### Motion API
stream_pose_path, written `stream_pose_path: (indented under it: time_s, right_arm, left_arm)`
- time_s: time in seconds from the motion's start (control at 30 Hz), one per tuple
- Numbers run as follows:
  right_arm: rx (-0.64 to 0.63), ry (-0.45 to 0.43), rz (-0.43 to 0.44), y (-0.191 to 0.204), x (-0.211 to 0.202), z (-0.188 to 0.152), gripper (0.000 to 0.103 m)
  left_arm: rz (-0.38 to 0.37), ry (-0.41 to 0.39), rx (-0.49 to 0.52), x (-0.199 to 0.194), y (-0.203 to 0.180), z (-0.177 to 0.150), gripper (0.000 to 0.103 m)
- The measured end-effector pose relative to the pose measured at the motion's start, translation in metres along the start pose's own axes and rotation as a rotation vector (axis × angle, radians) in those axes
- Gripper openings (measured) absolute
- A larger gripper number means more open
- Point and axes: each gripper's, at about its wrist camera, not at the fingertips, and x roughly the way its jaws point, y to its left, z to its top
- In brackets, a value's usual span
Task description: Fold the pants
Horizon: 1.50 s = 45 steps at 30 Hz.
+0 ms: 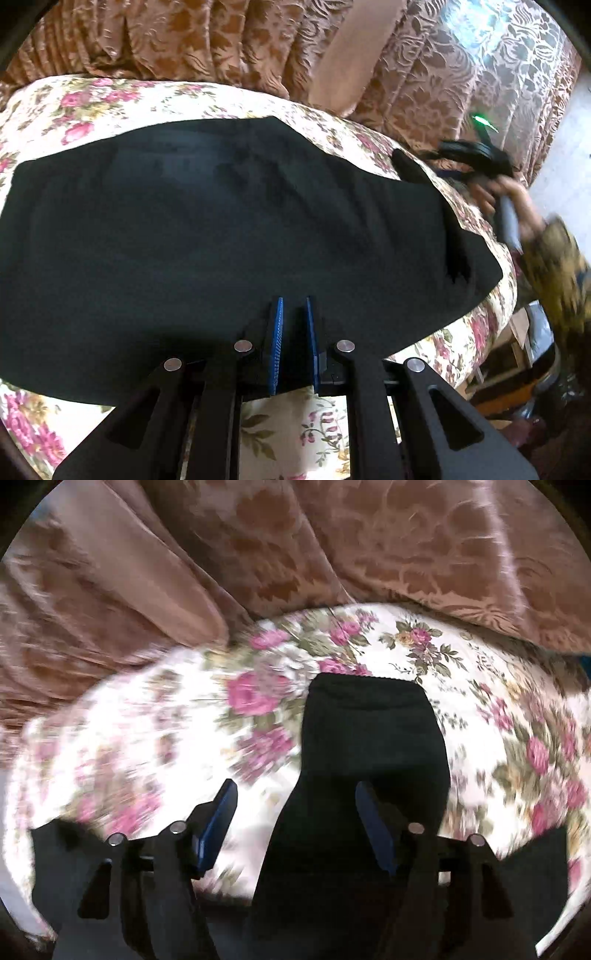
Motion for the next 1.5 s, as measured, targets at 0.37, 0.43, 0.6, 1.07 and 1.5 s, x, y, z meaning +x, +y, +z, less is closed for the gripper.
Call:
stream_pose_path:
  time_s: [0.37,0.43,0.6,1.07,1.5]
  right_arm:
    - [-0.038,0.063,-0.107,-0.017,0.033,0.006,0.006]
    - [0.016,-0.015,-0.032,-0.034,0.001,0.001,0.006]
    - [0.164,-0.198,0.116,-0.084,-0.079,-0.021,0.006]
    - [0.596,-0.224,0.244,-0.234,-0.103,-0.172,0.006]
    - [0.732,-0.266,0.238,-0.285,-0.097,-0.199,0.040]
  left_arm:
    - [-0.103,0.031,0.091,0.015,-0.035,0.010,0.032]
    - [-0.132,0.031,0.138,0.019,-0.051,0.012,0.032]
    - [-0.236,0.046,0.285,0.030,-0.107,0.014,0.052]
    - [-0.242,0.188,0.522,0.096,-0.188,-0.016,0.052]
    - [-0.188,0.193,0.512,0.113,-0.182,-0.012,0.029]
